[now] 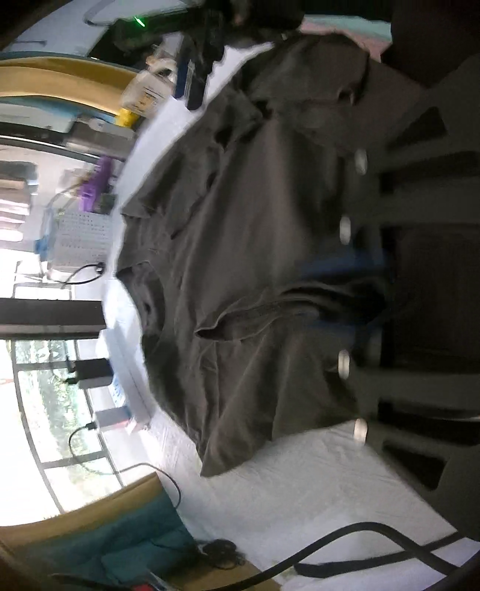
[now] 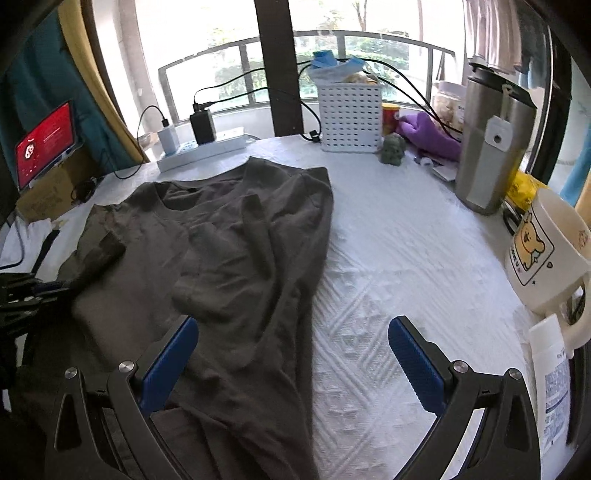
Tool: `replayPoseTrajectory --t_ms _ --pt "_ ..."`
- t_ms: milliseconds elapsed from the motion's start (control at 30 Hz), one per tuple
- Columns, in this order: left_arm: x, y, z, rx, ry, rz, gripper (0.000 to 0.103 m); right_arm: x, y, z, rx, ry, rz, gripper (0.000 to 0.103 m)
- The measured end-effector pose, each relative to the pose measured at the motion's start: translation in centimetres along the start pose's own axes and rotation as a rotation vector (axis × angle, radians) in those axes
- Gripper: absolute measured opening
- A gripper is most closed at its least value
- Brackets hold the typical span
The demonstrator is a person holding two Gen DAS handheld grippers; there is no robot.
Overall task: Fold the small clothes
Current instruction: 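Grasp the opposite side with the left gripper, fold it inward, release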
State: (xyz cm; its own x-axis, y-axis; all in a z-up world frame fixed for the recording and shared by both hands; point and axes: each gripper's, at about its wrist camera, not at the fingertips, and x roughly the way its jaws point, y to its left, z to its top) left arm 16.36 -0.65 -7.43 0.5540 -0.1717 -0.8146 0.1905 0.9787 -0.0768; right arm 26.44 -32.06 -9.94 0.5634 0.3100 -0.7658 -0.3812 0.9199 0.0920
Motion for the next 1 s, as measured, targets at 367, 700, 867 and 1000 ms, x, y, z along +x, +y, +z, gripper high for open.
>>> replayPoseTrajectory --t_ms 367,700,867,1000 --pt "-3.1 6.1 1.0 -0.134 -0.105 0.047 0.056 0.4 -0.1 1.5 -0.002 -0.015 -0.008 0.103" --pt "5.2 11.6 3.0 -0.186 -0.022 0.075 0.056 2.1 -0.1 2.6 -0.011 0.009 -0.011 0.103" --pt "7.4 12.8 4.6 -0.173 -0.031 0.062 0.006 3.8 -0.7 3.3 -0.002 0.030 -0.015 0.103" --pt "8.4 12.6 6.0 -0.127 -0.042 0.111 0.006 5.1 -0.7 4.5 -0.022 0.045 -0.021 0.103"
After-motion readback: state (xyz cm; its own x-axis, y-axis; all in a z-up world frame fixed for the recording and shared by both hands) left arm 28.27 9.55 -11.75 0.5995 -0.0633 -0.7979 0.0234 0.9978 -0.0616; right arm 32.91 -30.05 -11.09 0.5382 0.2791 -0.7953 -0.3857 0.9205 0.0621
